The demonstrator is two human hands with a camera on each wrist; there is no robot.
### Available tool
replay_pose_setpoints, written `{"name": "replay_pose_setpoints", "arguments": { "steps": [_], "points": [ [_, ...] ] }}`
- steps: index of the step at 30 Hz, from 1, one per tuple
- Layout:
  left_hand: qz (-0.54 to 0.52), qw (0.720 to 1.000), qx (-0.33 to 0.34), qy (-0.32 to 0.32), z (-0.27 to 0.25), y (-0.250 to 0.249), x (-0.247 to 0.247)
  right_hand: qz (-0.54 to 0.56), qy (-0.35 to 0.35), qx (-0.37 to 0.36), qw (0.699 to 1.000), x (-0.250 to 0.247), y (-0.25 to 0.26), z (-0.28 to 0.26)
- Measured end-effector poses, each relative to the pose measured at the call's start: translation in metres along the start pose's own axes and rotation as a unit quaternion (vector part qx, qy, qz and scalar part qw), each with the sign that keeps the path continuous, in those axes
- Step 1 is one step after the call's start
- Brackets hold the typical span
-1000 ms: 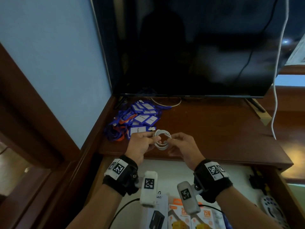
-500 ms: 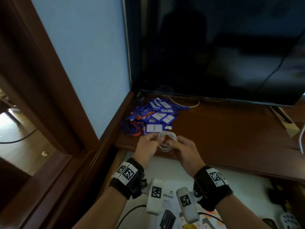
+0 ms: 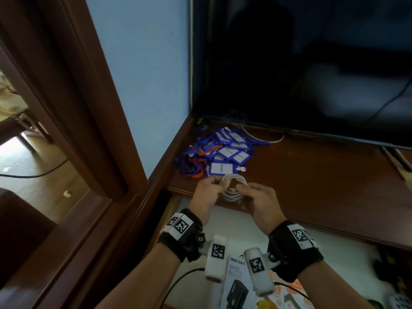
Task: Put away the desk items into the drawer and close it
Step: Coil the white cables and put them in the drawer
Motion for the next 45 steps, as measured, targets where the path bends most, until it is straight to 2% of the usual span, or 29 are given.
{"name": "replay_pose_setpoints", "arguments": {
  "steps": [4,8,12,19,23,29,31,33,38,41,43,45],
  "points": [
    [-0.014,1.000,-0.010,0.026,0.000,0.000,-0.003,0.011,0.036,0.022,0.999,0.002,0.001,-0.003],
    [-0.004,0.997,-0.052,0.063,-0.005,0.010,-0.012,-0.087,0.081,0.043,0.992,0.004,-0.003,-0.003],
    [0.023,0.996,-0.067,0.062,-0.005,0.013,-0.023,-0.171,0.055,0.076,0.981,0.005,-0.014,0.003],
    [0.034,0.996,-0.059,0.060,-0.005,0.021,-0.038,-0.103,0.044,0.110,0.988,0.012,-0.027,0.003],
    [0.044,0.997,-0.057,0.039,-0.004,0.029,-0.044,-0.105,0.043,0.116,0.987,0.014,-0.028,0.003],
    [0.197,0.977,-0.025,0.079,-0.002,0.043,-0.070,-0.260,-0.003,0.139,0.955,0.008,-0.041,0.005],
    [0.280,0.954,-0.026,0.106,-0.002,0.048,-0.085,-0.284,-0.005,0.153,0.946,0.005,-0.049,0.007],
    [0.373,0.913,-0.032,0.163,-0.003,0.054,-0.096,-0.303,-0.010,0.166,0.938,0.003,-0.057,0.008],
    [0.574,0.765,-0.074,0.284,-0.002,0.075,-0.119,-0.309,-0.023,0.200,0.929,-0.004,-0.077,0.013],
    [0.640,0.693,-0.078,0.322,0.002,0.089,-0.121,-0.311,-0.027,0.208,0.927,-0.006,-0.085,0.015],
    [0.674,0.667,-0.072,0.309,0.009,0.094,-0.116,-0.311,-0.029,0.214,0.926,-0.006,-0.089,0.017],
    [0.688,0.660,-0.067,0.293,0.017,0.099,-0.108,-0.309,-0.035,0.223,0.924,-0.007,-0.092,0.019]
  ]
}}
Point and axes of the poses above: each hand's wrist, its own z-axis towards the middle knuckle, its own x-axis out of the palm, y = z × x, the point moved 4 cm from there along z, towards the middle knuckle, and after that the axes turned 12 degrees about x, right-handed, at the moved point
